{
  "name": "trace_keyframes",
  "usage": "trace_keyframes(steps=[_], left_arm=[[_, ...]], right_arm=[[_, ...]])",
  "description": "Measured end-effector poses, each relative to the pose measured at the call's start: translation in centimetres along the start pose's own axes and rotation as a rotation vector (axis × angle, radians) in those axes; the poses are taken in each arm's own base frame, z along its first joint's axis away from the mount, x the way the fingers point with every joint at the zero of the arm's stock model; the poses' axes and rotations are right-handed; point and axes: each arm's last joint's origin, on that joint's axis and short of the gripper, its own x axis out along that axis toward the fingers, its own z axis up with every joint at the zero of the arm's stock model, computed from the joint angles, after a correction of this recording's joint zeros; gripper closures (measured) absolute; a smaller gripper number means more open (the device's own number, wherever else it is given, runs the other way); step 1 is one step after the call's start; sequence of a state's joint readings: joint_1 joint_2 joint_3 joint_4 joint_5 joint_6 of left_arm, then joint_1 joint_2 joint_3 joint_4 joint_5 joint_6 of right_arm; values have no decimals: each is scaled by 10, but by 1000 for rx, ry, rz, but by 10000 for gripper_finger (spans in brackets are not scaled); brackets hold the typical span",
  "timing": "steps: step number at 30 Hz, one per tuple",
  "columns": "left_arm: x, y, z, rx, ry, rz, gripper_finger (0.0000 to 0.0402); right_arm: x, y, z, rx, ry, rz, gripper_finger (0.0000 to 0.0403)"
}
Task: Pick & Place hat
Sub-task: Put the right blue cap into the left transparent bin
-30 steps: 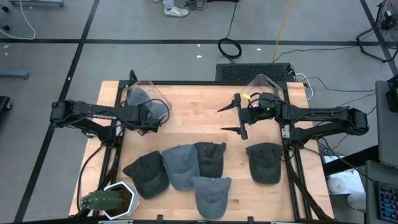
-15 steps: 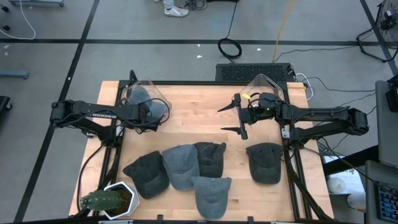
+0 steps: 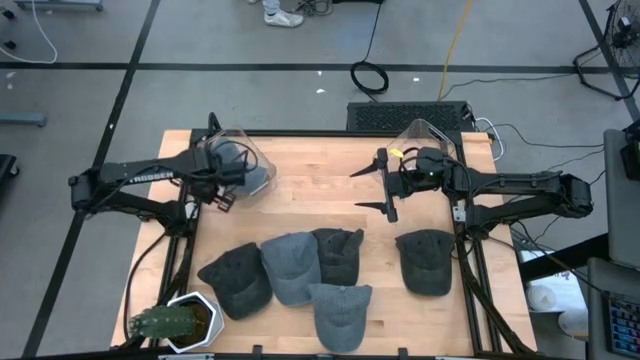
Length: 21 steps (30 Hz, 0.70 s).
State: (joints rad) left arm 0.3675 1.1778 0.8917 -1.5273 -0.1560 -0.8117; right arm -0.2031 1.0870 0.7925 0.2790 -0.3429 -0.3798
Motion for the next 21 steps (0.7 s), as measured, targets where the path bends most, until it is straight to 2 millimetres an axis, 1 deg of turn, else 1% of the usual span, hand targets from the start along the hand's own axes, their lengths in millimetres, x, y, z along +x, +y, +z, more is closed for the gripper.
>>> trace_keyframes(steps=[2,5,11,14,16,21], left_arm=[[1,-1,4,2,-12,-32,395],[7,-1,10,-30,-29,-64,397],[26,6,13,-92,-10,-6,398],[31,11,17,-151,-83,85,394],[32,11,22,-175,-153,114,392],[30,5,34,-132,-267,49,396]], right_arm=[[0,0,0,0,0,1,74],[0,0,0,-1,0,1,74],[0,0,0,-1,0,1,74],[0,0,0,-1,0,1,74],[0,0,0,0,0,1,74],[0,0,0,0,0,1,74]])
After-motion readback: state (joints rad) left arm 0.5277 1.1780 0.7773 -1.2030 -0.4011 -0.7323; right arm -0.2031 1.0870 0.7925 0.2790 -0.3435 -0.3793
